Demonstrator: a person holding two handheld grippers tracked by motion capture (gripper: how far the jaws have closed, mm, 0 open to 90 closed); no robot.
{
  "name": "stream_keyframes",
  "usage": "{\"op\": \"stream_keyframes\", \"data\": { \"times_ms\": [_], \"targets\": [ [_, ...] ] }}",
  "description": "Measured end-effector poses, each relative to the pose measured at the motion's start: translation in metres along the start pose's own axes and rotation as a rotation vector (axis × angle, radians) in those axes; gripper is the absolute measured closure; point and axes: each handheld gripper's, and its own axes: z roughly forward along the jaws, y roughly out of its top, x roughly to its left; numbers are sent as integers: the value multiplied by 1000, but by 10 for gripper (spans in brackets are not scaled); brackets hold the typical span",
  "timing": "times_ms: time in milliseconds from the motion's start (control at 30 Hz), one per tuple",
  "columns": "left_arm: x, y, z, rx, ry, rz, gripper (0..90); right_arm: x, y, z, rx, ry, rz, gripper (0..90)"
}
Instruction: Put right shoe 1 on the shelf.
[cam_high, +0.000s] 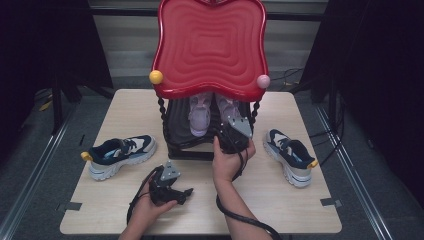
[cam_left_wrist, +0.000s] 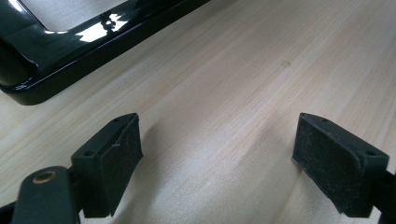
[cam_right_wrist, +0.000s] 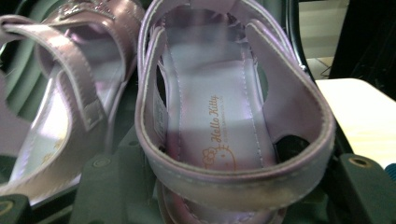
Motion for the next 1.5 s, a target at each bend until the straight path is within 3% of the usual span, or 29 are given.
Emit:
{"op": "stream_keyframes", "data": {
  "times_ms": [667, 867, 900, 1067, 1133, 1300, 1500],
  "targets": [
    [0, 0, 0, -1, -2, 2, 149, 11, -4, 10, -3, 4, 11, 360],
    [0, 0, 0, -1, -3, 3, 149, 9, -4, 8, 7, 44, -4, 329],
    [0, 0, 0, 1, -2, 2, 149, 8, -6, 8, 20, 75, -13, 304],
    [0, 0, 0, 1, -1, 3, 149, 4, -8, 7, 42, 115, -40, 295],
    [0, 0, 0, 1, -1, 3, 149, 2, -10, 6, 41, 119, -74, 290],
    [0, 0, 0, 2, -1, 4, 149, -4, -12, 5, 47, 152, -102, 271],
    [0, 0, 0, 1, -1, 3, 149, -9, -15, -1, 35, 183, -110, 286]
  ]
}}
